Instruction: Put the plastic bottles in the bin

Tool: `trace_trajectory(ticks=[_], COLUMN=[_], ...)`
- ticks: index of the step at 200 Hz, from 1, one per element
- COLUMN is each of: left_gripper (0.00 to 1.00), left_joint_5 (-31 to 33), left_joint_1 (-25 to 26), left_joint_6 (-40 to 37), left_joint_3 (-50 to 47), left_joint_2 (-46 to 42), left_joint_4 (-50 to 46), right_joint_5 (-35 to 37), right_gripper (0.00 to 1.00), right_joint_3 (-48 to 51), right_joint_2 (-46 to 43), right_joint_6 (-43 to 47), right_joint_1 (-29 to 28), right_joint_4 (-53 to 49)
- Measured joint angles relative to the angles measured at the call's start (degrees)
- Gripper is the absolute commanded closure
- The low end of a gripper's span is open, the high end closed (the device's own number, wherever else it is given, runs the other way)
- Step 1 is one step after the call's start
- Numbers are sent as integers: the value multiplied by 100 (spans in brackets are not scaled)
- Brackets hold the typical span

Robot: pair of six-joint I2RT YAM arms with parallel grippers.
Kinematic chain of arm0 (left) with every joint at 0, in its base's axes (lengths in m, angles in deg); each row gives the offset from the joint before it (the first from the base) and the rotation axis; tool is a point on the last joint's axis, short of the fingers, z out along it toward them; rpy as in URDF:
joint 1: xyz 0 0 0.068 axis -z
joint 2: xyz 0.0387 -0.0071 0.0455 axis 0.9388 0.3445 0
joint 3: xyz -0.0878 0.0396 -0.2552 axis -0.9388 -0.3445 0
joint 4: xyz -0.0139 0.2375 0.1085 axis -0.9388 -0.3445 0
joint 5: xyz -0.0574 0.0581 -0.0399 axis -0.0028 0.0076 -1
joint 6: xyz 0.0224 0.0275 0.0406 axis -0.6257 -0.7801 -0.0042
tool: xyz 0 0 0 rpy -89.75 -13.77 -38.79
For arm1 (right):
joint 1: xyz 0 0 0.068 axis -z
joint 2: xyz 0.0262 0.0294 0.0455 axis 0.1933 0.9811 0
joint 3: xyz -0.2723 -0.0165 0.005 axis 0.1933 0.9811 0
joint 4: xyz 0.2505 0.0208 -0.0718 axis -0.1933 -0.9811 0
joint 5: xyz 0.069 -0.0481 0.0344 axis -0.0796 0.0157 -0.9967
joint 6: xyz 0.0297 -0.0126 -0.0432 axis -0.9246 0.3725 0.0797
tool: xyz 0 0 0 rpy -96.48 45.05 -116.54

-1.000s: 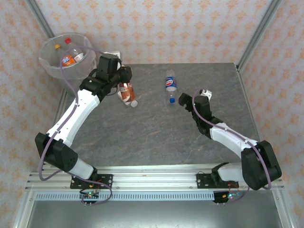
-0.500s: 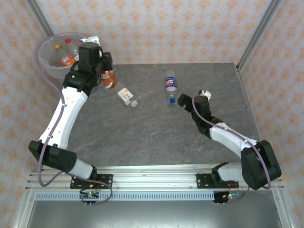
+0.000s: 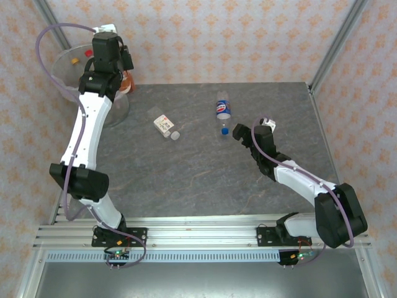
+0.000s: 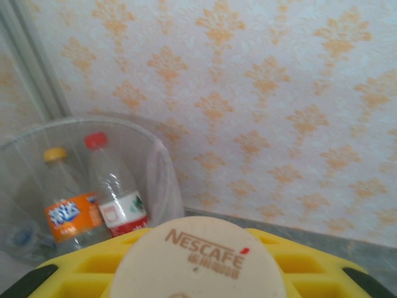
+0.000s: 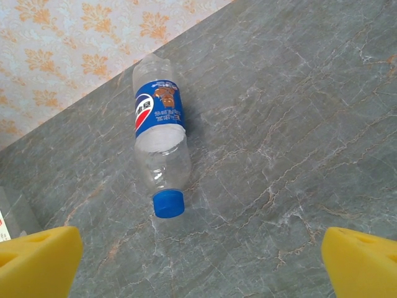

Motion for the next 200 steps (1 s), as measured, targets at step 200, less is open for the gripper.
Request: trace_trajectory(ticks=[200], left_gripper=[100], left_joint_5=[2031], left_joint_1=[-1797], left_joint_6=[-1246], left_joint_3=[3126], left_joint_2=[2905], left_joint_4=[326], right_joint_5=[4], right_gripper=[1], right_joint_3=[0], right_joint_2=[-245], right_joint_6=[-46], right_joint_1=[9], right_joint_4=[-122])
